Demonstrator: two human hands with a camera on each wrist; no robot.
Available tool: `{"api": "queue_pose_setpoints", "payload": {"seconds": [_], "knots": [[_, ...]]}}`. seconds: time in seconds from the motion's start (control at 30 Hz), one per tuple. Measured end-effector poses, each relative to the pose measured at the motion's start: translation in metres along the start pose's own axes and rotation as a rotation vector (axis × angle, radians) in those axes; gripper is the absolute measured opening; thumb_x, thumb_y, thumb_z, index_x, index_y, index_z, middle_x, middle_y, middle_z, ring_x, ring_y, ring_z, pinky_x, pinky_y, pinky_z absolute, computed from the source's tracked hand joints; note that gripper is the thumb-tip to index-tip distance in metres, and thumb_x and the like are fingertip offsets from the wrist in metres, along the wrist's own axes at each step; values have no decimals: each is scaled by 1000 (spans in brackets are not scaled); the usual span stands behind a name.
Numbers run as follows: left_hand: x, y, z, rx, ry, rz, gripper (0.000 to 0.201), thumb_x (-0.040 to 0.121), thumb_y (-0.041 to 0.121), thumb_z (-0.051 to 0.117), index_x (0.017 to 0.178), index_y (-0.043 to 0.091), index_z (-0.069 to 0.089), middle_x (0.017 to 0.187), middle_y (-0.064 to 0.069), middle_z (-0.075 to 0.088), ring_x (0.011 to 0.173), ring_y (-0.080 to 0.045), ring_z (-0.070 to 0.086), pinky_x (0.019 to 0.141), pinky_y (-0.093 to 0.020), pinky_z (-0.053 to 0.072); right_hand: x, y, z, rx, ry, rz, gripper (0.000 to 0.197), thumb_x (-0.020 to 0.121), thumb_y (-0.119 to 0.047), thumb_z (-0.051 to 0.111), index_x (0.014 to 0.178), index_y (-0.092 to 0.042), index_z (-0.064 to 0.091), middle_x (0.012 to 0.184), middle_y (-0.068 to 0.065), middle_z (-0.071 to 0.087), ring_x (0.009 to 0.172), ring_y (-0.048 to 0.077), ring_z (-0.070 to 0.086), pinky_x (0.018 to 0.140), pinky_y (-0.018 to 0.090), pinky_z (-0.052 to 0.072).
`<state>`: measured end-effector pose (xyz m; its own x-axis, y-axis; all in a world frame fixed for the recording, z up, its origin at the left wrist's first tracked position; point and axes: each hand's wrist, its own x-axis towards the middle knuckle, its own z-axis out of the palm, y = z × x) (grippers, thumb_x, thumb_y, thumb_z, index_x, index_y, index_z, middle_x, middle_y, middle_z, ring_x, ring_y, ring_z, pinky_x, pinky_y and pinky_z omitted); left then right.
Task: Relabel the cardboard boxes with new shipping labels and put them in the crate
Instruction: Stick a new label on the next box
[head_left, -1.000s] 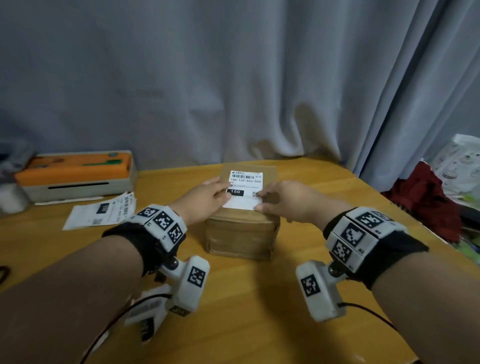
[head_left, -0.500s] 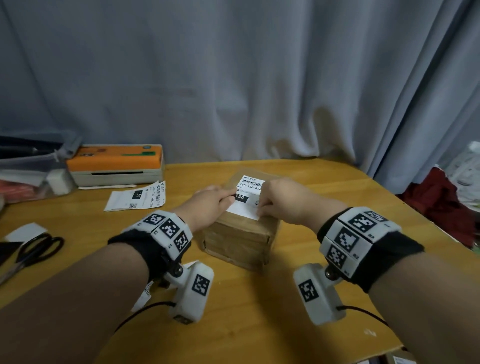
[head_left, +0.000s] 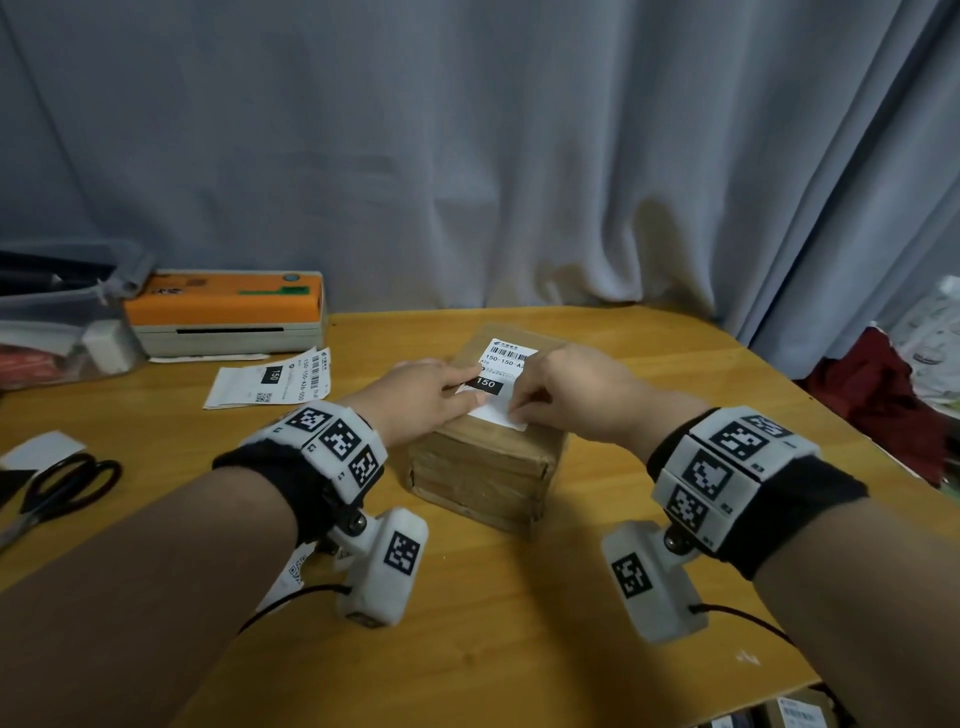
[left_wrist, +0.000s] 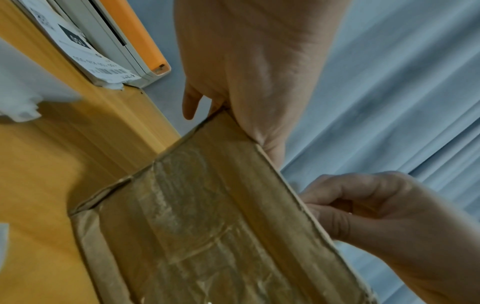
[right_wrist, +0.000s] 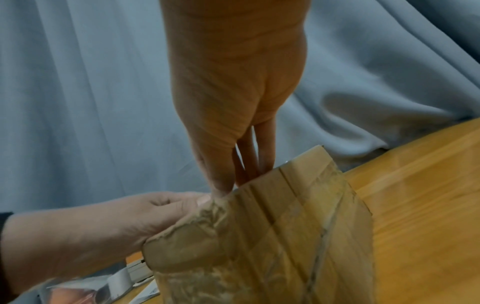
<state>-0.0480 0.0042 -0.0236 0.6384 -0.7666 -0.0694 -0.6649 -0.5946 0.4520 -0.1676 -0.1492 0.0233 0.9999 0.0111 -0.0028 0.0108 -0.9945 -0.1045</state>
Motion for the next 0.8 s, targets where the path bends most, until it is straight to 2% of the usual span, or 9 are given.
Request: {"api": "queue_pose_setpoints", "payload": {"seconds": [0.1, 0.2, 0.27, 0.37, 0.53, 0.63, 0.7, 0.8], "knots": [[3, -1, 0, 3, -12, -17, 54, 91, 55, 43, 142, 38, 36, 148, -4, 38, 139, -29, 27, 115, -43, 23, -2, 3, -4, 32, -67, -35, 15, 83, -30, 67, 94, -24, 75, 92, -5, 70, 88, 19, 62, 78, 40, 49], [2, 2, 1, -1, 9, -17, 53, 91, 54, 44, 142, 37, 37, 145, -5, 41, 137, -29, 29, 114, -42, 25, -2, 0, -5, -41, -90, -93, 17, 86, -29, 64, 96, -20, 75, 96, -1, 69, 92, 22, 62, 79, 39, 49], [1, 2, 2, -23, 23, -20, 53, 92, 53, 45, 141, 36, 38, 144, -5, 42, 136, -28, 30, 113, -41, 27, -3, -1, -5, -99, -80, -128, 17, 89, -27, 60, 95, -18, 73, 99, 0, 67, 95, 21, 60, 78, 33, 46], [0, 3, 2, -44, 28, -22, 53, 92, 51, 45, 142, 35, 38, 141, -5, 44, 135, -27, 33, 112, -41, 29, -6, -2, -2, -149, -54, -158, 19, 92, -26, 55, 96, -17, 72, 102, -1, 64, 97, 19, 57, 71, 25, 34], [-1, 4, 2, -48, 25, -17, 52, 93, 50, 45, 142, 33, 38, 142, -6, 42, 135, -27, 34, 112, -41, 29, -12, -3, 2, -201, -26, -156, 22, 94, -24, 50, 96, -16, 70, 103, 1, 62, 94, 23, 59, 76, 32, 42], [-2, 7, 2, -54, 22, -24, 52, 93, 49, 44, 142, 33, 38, 143, -6, 41, 135, -26, 34, 112, -38, 29, -14, -4, 8, -234, 22, -120, 24, 94, -22, 45, 91, -11, 66, 100, 4, 61, 89, 27, 59, 72, 35, 41], [-3, 7, 2, -72, 20, -30, 52, 93, 49, 45, 142, 33, 38, 145, -5, 39, 136, -24, 33, 112, -36, 28, -13, 0, 10, -135, 85, -91, 19, 91, -19, 51, 86, -11, 67, 96, 3, 64, 87, 26, 59, 71, 34, 42], [-3, 5, 2, -90, 14, -23, 52, 93, 50, 45, 142, 33, 38, 148, -4, 37, 137, -23, 32, 114, -37, 26, -15, 11, 6, 140, 100, -53, 12, 85, -15, 65, 92, -12, 74, 96, 2, 71, 91, 20, 63, 82, 33, 46]]}}
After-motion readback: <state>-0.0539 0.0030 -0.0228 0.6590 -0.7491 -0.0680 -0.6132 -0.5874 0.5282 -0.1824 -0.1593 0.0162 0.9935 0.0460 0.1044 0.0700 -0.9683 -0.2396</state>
